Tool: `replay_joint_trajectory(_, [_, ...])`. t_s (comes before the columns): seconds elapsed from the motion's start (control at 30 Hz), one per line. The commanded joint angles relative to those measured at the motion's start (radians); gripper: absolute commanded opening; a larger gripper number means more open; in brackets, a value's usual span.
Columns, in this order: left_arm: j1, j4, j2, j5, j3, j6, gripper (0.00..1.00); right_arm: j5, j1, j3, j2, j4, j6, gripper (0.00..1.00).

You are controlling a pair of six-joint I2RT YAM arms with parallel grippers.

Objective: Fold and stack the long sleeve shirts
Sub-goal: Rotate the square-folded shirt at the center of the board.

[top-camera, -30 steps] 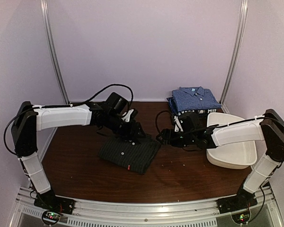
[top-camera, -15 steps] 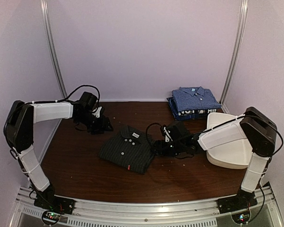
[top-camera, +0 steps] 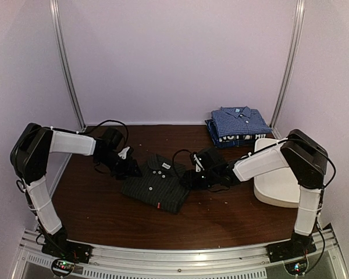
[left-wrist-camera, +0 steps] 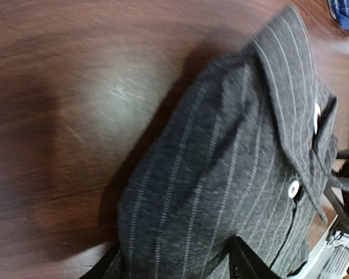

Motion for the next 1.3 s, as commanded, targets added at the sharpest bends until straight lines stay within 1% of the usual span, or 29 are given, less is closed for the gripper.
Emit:
replay_joint_trajectory(0.0, [-0.039, 0.066, -0.028, 0.078, -0.040, -0.052, 0.45, -0.028, -0.001, 0.066, 0.057, -0.018, -0.040, 0.43])
replay_joint_trajectory(0.1, [-0.086, 0.028, -0.094, 0.021, -0.049, -0.088, 0.34, -0.043, -0.002, 0.132, 0.089, -0.065, -0.090, 0.30])
replay_joint_trajectory(0.13, [-0.106, 0.010, -0.123, -0.010, -0.053, -0.108, 0.32, -0.044, -0.002, 0.156, 0.097, -0.089, -0.115, 0.27])
replay_joint_trajectory(0.2, [-0.151, -0.021, -0.178, -0.073, -0.068, -0.160, 0.27, -0.030, -0.003, 0.200, 0.104, -0.137, -0.164, 0.22])
replay_joint_trajectory(0.27, [-0.206, -0.064, -0.223, -0.159, -0.086, -0.225, 0.25, -0.010, -0.008, 0.225, 0.100, -0.188, -0.212, 0.20])
replay_joint_trajectory(0.3, [-0.230, -0.071, -0.244, -0.197, -0.101, -0.255, 0.25, 0.002, -0.013, 0.235, 0.097, -0.213, -0.231, 0.20])
replay_joint_trajectory(0.33, [-0.245, -0.074, -0.259, -0.223, -0.122, -0.280, 0.28, 0.022, -0.018, 0.241, 0.092, -0.233, -0.248, 0.20])
replay_joint_trajectory(0.37, [-0.253, -0.078, -0.270, -0.250, -0.143, -0.310, 0.35, 0.039, -0.026, 0.240, 0.085, -0.252, -0.260, 0.20])
replay_joint_trajectory(0.43, [-0.252, -0.069, -0.278, -0.284, -0.195, -0.332, 0.40, 0.068, -0.041, 0.227, 0.066, -0.276, -0.279, 0.23])
replay_joint_trajectory(0.47, [-0.249, -0.068, -0.274, -0.303, -0.211, -0.332, 0.42, 0.077, -0.049, 0.217, 0.056, -0.281, -0.281, 0.26])
replay_joint_trajectory(0.5, [-0.246, -0.069, -0.265, -0.327, -0.221, -0.328, 0.47, 0.085, -0.057, 0.206, 0.047, -0.283, -0.282, 0.33])
replay_joint_trajectory(0.53, [-0.240, -0.067, -0.258, -0.345, -0.224, -0.321, 0.53, 0.094, -0.066, 0.195, 0.037, -0.285, -0.283, 0.39])
replay_joint_trajectory(0.57, [-0.227, -0.070, -0.249, -0.355, -0.222, -0.312, 0.56, 0.101, -0.071, 0.189, 0.029, -0.292, -0.284, 0.42])
replay_joint_trajectory(0.7, [-0.165, -0.043, -0.235, -0.364, -0.200, -0.268, 0.56, 0.134, -0.079, 0.183, -0.022, -0.325, -0.287, 0.46])
replay_joint_trajectory(0.8, [-0.124, -0.036, -0.211, -0.358, -0.163, -0.230, 0.53, 0.143, -0.078, 0.198, -0.060, -0.344, -0.285, 0.46])
replay_joint_trajectory(0.87, [-0.118, -0.032, -0.205, -0.359, -0.128, -0.210, 0.50, 0.142, -0.073, 0.218, -0.066, -0.348, -0.289, 0.46])
replay_joint_trajectory(1.0, [-0.118, -0.028, -0.206, -0.354, -0.071, -0.193, 0.45, 0.137, -0.050, 0.283, -0.039, -0.380, -0.301, 0.41])
replay_joint_trajectory(1.1, [-0.120, -0.003, -0.202, -0.329, -0.055, -0.189, 0.41, 0.124, -0.025, 0.335, -0.001, -0.378, -0.301, 0.37])
replay_joint_trajectory(1.17, [-0.123, 0.025, -0.190, -0.298, -0.051, -0.184, 0.38, 0.118, -0.012, 0.375, 0.039, -0.384, -0.299, 0.35])
replay_joint_trajectory(1.27, [-0.135, 0.066, -0.140, -0.238, -0.033, -0.176, 0.36, 0.098, -0.008, 0.428, 0.103, -0.386, -0.290, 0.31])
